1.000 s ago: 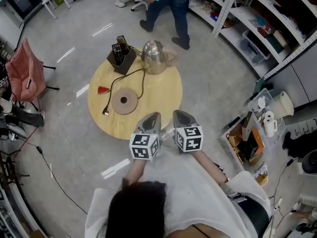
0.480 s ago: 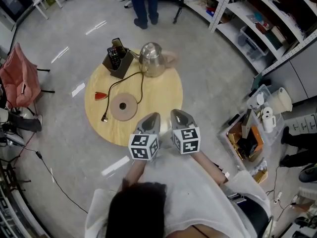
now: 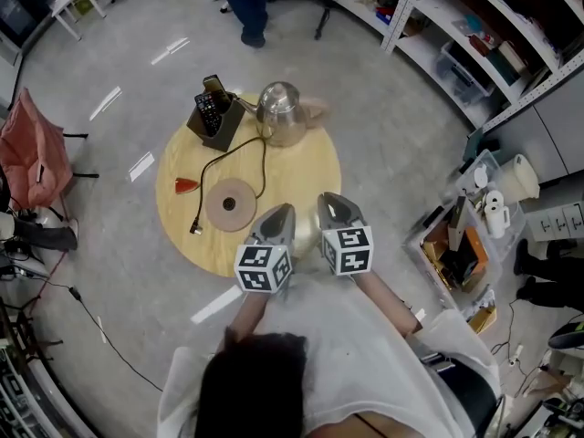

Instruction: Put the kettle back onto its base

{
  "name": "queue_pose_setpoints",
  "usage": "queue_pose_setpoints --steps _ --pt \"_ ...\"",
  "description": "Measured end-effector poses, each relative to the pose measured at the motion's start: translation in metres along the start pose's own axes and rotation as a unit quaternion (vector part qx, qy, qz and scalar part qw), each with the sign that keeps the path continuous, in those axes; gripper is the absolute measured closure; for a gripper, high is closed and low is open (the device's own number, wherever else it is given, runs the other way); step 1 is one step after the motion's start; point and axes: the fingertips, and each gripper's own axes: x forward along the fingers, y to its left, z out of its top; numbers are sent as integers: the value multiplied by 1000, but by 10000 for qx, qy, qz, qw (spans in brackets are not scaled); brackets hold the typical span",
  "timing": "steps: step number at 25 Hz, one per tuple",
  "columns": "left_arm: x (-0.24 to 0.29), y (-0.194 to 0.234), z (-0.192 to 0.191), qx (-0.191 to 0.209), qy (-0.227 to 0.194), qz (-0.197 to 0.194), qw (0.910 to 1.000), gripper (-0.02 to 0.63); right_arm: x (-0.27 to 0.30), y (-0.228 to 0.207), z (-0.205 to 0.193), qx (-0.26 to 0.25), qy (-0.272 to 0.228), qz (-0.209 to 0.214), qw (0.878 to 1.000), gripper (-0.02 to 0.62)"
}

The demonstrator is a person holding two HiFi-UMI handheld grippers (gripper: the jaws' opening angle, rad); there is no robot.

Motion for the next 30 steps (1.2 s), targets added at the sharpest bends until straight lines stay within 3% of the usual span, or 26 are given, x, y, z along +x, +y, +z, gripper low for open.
queue_pose_setpoints --steps 12,30 --pt "12 16 1 -211 75 -21 9997 568 21 -11 7 47 105 -2 9999 566" --pt "21 37 -9 -156 456 -64 9988 568 50 -35 26 268 -29 -230 9994 560"
